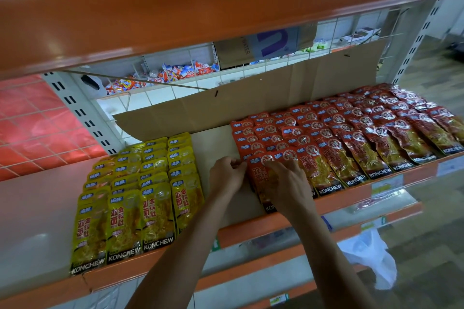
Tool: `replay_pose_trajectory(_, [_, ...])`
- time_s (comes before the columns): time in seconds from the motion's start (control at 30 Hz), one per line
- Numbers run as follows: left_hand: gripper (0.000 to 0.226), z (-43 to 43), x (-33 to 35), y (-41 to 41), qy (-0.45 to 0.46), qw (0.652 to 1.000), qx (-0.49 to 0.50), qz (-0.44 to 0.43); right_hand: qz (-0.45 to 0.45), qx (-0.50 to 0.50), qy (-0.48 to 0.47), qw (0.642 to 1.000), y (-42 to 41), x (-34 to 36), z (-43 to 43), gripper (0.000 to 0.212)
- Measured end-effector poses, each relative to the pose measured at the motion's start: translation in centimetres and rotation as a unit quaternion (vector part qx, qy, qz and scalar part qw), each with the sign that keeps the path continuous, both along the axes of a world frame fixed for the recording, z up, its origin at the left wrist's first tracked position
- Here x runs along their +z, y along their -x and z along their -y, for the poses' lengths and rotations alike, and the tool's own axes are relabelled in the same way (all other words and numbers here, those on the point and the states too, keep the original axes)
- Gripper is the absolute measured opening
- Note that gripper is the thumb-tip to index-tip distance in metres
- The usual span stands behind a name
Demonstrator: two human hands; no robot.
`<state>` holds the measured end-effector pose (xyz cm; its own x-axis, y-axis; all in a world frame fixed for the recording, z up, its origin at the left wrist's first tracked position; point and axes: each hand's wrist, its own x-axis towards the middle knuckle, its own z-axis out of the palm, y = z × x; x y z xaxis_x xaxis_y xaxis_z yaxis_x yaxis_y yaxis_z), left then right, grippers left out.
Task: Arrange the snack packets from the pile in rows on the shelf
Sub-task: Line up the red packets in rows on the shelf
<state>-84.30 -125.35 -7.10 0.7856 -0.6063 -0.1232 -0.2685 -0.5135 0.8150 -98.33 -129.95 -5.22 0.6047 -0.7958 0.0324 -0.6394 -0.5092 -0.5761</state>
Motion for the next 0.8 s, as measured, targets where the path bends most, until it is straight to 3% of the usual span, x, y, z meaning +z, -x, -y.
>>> replay_pose_trajectory(0.23, [0.019,0.4,-0.2,-0.5,0.019,0.998,0.032,-0.055,-0.031,0.011,-0.002,0.999,-0.3,0.0,-0.6,0.058])
replay_pose_trajectory(0.5, [0.026,0.2,-0.3,-1.3,0.018,0.999,0.017,-0.040,-0.018,0.008,0.010,1.000,-0.5,-0.3,-0.7,0.055])
replay_pose_trajectory(0.67, [0.017,-2.1,1.0,-1.5,0.020,0.998,0.003,0.052,0.031,-0.007,0.047,0.998,-2.4,0.3,-1.7,0.045])
replay_pose_trajectory(0.8, [0.017,-5.7,2.4,-2.3,0.045,0.992,0.002,0.119,0.058,0.054,0.072,0.994,-5.6,0.9,-4.0,0.039])
